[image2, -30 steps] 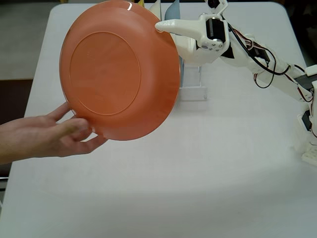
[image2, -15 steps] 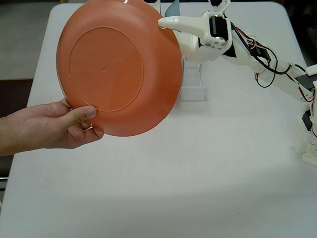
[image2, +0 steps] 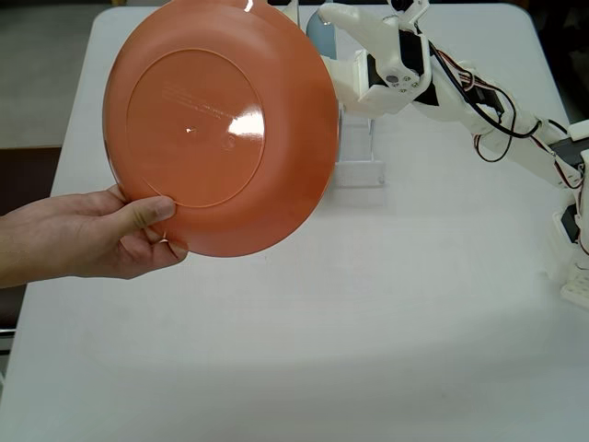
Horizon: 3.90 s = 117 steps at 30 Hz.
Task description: Please take one of the plates.
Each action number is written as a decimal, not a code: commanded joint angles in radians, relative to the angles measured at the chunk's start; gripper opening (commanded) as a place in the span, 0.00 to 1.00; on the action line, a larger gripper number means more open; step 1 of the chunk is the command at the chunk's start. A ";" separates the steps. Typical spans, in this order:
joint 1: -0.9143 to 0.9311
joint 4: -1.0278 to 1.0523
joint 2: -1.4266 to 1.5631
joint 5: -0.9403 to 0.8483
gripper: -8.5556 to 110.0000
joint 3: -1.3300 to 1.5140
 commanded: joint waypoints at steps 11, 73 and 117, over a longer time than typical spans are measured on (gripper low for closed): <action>0.049 0.353 0.215 0.032 0.39 -0.049; 0.279 0.468 1.799 0.319 0.38 2.123; 0.275 0.515 1.888 0.377 0.07 2.546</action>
